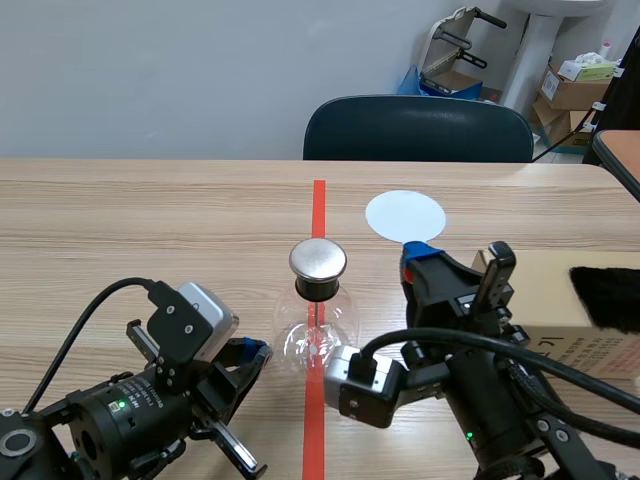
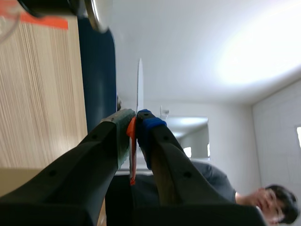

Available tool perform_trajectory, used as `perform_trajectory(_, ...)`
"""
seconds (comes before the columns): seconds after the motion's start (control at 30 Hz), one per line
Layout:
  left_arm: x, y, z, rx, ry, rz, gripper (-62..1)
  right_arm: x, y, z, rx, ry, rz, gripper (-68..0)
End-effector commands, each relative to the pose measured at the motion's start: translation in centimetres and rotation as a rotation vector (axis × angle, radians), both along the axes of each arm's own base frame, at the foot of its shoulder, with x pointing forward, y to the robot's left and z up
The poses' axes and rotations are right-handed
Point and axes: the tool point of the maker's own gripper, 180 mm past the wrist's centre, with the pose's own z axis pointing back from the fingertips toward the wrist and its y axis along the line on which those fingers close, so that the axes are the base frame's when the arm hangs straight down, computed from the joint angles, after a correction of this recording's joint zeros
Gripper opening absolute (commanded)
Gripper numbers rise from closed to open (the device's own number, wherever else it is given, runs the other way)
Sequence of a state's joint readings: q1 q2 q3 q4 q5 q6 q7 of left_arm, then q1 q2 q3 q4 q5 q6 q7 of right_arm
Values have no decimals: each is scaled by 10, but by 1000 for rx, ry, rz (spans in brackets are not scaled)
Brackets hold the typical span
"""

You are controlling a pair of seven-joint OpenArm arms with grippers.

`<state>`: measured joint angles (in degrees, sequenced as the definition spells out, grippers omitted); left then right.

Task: Do the electroscope experiment

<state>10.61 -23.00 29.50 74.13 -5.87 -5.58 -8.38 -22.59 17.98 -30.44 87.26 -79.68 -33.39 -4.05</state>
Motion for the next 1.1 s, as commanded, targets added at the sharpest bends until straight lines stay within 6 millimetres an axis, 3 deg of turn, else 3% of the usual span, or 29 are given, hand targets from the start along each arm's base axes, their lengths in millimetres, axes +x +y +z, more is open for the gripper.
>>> perform_trajectory(0.0,5,-3,9,-27,-25,6,-593,3,1,11,-4,-39,28,-667)
perform_trajectory(0.37,5,-4,10,-32,-31,5,-593,-17,36,8,-21,-31,252,-667)
perform_trajectory(1.07,6,-5,13,-43,-44,4,-593,-26,46,6,-27,-29,324,-667)
